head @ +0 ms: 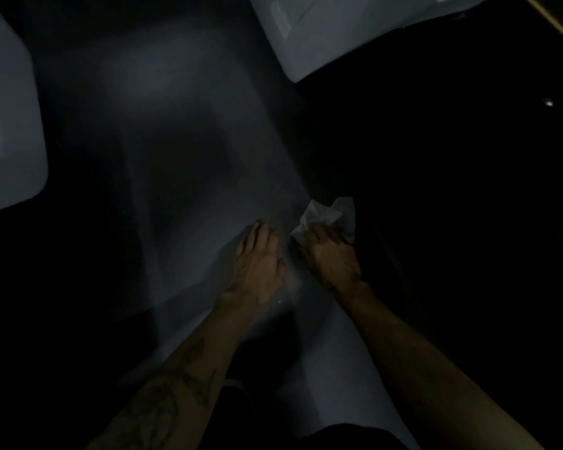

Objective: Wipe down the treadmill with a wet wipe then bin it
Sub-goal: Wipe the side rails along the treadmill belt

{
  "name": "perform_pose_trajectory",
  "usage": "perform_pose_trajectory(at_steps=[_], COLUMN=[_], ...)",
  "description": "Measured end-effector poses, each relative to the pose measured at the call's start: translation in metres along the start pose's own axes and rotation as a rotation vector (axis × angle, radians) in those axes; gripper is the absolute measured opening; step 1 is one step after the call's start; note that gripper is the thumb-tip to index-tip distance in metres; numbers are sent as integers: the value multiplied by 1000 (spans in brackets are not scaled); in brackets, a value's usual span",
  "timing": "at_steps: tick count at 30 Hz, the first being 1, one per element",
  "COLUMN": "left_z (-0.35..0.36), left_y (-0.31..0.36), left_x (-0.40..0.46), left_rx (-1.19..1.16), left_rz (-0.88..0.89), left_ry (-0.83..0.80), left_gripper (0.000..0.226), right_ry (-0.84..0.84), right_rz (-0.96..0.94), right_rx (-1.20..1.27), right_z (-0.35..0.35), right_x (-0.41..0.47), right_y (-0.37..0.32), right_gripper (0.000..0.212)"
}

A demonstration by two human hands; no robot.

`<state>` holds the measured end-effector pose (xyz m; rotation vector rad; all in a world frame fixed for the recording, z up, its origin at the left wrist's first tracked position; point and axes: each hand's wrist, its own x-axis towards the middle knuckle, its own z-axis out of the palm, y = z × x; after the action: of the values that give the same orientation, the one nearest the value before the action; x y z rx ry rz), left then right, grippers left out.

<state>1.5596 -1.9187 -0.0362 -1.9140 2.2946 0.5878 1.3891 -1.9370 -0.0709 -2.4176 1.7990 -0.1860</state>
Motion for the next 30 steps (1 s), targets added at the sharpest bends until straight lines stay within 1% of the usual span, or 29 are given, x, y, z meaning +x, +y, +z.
perform_pose_trajectory(at_steps=[2,6,7,8,9,10,11,14,17,21,23,25,28,30], left_z=[1,1,2,2,2,1,-2,-15,-38,-77,-103,-128,-160,-184], left_y=[0,-3,-4,-5,-5,-4,-2,4,13,26,36,45,55,64], left_x=[0,1,1,1,1,0,-1,-5,-11,-20,-25,-32,-37,-39], left_rx=[-5,14,6,-8,-23,-31,-26,10,-11,-67,-79,-92,-89,-99], left_rz=[-11,-7,-7,-8,-6,2,23,71,97,92,99,112,147,175], left_ry=[-1,6,10,11,14,18,26,51,76,186,202,199,266,308], left_gripper=[71,69,69,69,68,68,68,69,73,69,70,69,65,63], right_ry=[-10,-40,-53,-66,-58,-65,-98,-148,-143,-84,-44,26,145,236], right_rz=[3,-20,-12,-4,17,28,27,18,34,70,68,65,70,78], right_rx=[-60,-130,-117,-100,-52,-1,38,32,25,131,193,248,330,367], right_z=[1,-4,-9,-15,-19,-25,-34,-65,-91,-138,-165,-193,-237,-265], right_x=[-2,2,3,4,4,3,1,-5,-9,-11,-15,-21,-27,-29], right_y=[0,-4,-6,-7,-9,-9,-11,-18,-21,-23,-24,-28,-36,-38], right_gripper=[28,32,25,11,7,19,24,16,21,20,21,24,37,37])
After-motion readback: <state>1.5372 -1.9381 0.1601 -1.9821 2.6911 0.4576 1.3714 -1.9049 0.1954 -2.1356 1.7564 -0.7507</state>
